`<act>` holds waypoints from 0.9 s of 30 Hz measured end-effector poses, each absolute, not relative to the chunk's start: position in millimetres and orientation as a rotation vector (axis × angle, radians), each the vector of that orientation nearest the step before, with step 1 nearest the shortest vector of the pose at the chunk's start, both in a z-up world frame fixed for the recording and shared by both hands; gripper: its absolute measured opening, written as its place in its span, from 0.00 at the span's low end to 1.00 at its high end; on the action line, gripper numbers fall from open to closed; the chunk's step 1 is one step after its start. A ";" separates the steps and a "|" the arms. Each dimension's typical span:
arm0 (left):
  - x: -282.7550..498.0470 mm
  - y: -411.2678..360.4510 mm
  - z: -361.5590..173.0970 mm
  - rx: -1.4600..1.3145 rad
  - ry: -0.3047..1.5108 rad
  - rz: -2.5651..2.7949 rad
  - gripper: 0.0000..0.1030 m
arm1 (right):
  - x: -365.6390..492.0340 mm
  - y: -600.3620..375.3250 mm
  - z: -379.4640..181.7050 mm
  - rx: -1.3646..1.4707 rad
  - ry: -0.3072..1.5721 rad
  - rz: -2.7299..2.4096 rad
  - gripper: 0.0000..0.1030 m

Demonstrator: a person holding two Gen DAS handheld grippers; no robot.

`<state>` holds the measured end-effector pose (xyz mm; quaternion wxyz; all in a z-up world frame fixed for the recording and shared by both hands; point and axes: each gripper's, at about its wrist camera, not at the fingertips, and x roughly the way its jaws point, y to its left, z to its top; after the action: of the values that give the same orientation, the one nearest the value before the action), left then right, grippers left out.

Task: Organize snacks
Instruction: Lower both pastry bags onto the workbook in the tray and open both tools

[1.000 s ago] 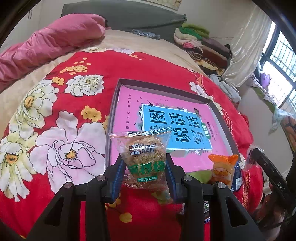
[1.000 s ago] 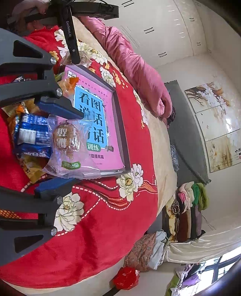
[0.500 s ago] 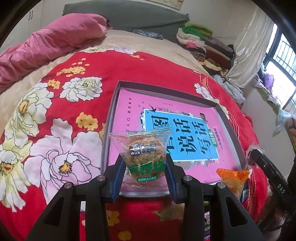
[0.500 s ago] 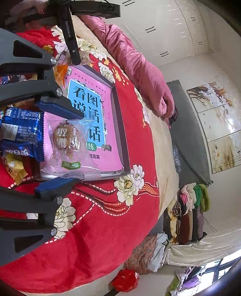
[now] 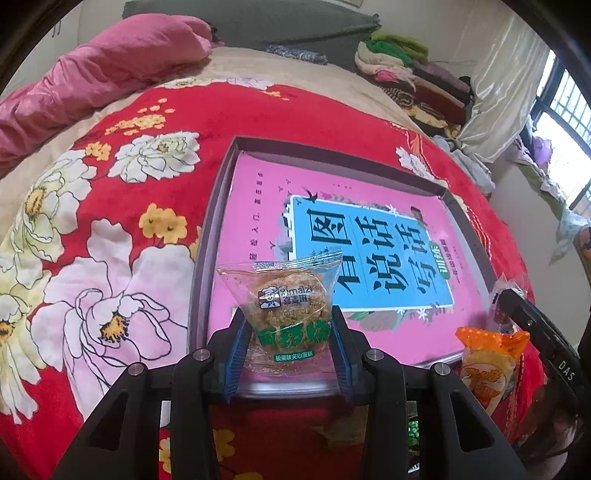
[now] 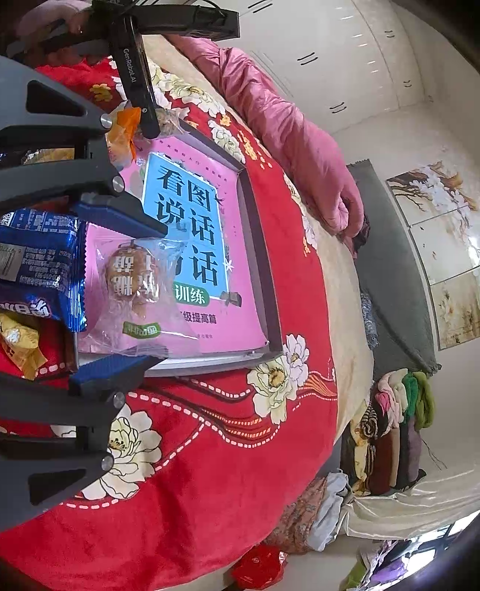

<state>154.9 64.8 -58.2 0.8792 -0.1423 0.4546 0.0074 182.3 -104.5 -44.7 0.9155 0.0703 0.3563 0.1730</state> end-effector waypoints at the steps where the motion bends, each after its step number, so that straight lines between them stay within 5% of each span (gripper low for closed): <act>1: 155.2 64.6 -59.1 -0.299 0.951 0.010 0.41 | 182.6 -103.7 -45.8 0.143 0.736 0.355 0.57; 27: 154.2 59.0 -60.0 -0.292 0.967 -0.030 0.42 | 181.3 -83.3 -62.1 0.044 0.798 0.379 0.57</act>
<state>154.2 59.0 -60.0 0.8751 -0.1401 0.4630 -0.0143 181.3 -83.3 -62.1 0.9037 0.0214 0.3863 0.1835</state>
